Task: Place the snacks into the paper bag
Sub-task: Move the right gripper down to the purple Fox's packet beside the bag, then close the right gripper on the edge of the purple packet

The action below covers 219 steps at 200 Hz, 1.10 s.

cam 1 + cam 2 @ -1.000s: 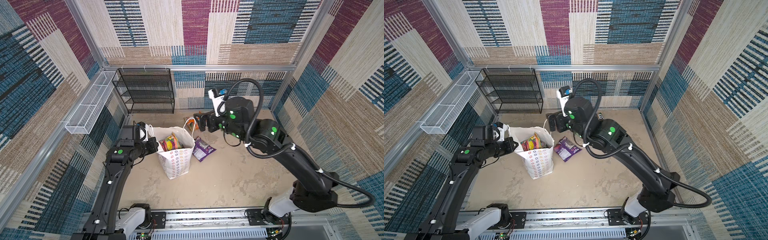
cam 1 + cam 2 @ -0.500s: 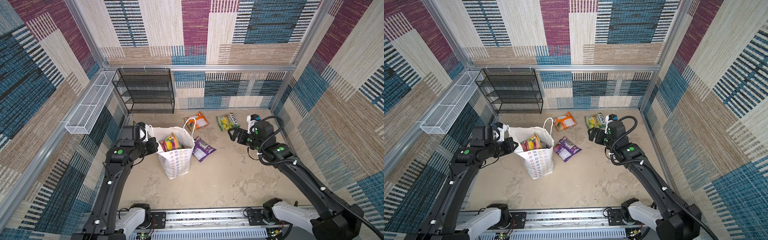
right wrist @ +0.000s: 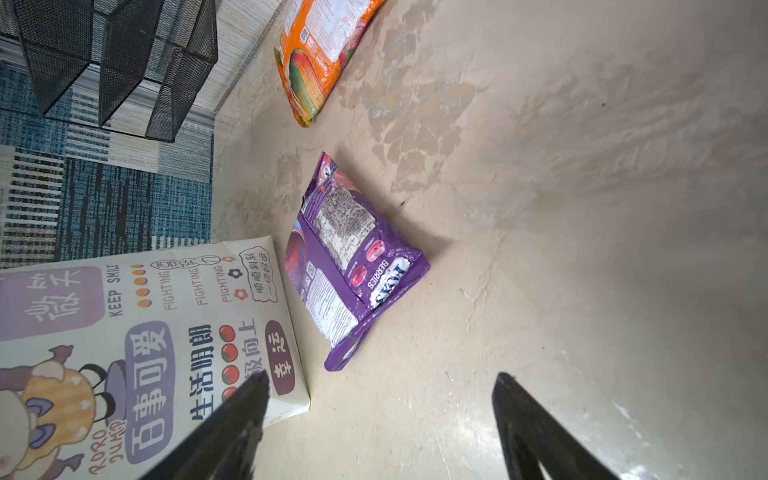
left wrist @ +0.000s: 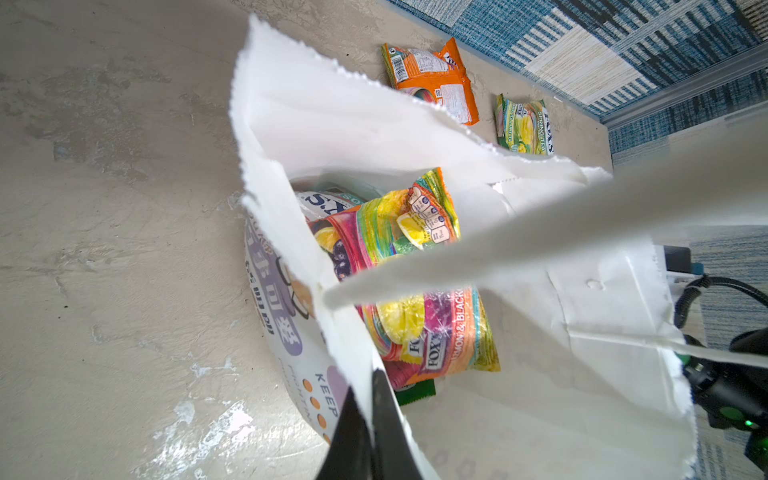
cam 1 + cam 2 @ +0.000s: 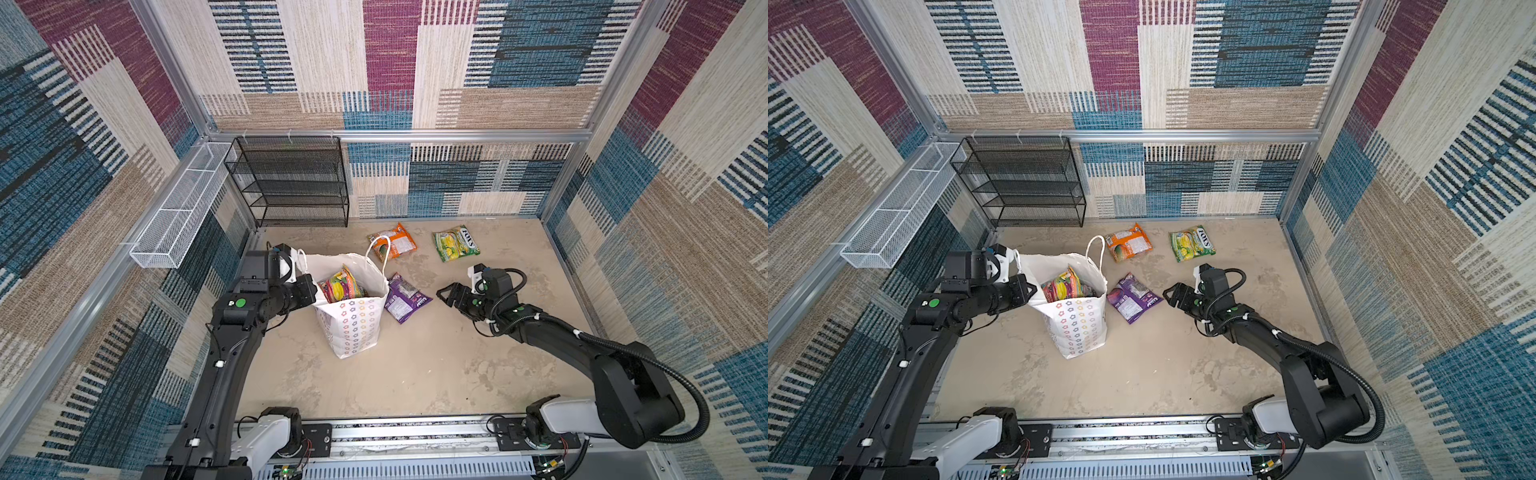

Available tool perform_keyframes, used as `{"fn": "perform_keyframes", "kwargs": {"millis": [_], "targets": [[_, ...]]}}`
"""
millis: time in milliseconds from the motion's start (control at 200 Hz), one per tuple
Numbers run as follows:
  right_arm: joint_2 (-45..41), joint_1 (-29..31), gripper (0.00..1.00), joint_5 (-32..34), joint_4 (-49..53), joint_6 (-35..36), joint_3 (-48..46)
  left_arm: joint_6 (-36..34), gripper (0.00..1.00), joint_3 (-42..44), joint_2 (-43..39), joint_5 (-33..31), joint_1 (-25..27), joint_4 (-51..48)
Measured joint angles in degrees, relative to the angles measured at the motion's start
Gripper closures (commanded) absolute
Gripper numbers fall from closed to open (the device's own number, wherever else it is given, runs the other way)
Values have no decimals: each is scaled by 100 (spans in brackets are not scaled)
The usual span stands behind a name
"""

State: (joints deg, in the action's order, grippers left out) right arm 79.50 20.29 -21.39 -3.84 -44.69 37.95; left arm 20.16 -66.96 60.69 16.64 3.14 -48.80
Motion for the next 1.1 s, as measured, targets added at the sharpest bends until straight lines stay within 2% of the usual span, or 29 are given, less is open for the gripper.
{"fn": "perform_keyframes", "kwargs": {"millis": [275, 666, 826, 1027, 1097], "targets": [[741, 90, 16, -166, -824, -284, 68, 0, 100, 0, -28, 2, 0, -11], [1434, 348, 15, -50, -1453, -319, 92, 0, 100, 0, -42, 4, 0, -13], [1757, 428, 21, -136, -1663, -291, 208, 2, 100, 0, -42, 7, 2, -13], [2044, 573, 23, -107, -1906, -273, 367, 2, 100, 2, -42, 9, 2, -13], [2179, 570, 27, -109, -1928, -278, 372, 2, 100, 2, -39, 11, 2, -13]]}}
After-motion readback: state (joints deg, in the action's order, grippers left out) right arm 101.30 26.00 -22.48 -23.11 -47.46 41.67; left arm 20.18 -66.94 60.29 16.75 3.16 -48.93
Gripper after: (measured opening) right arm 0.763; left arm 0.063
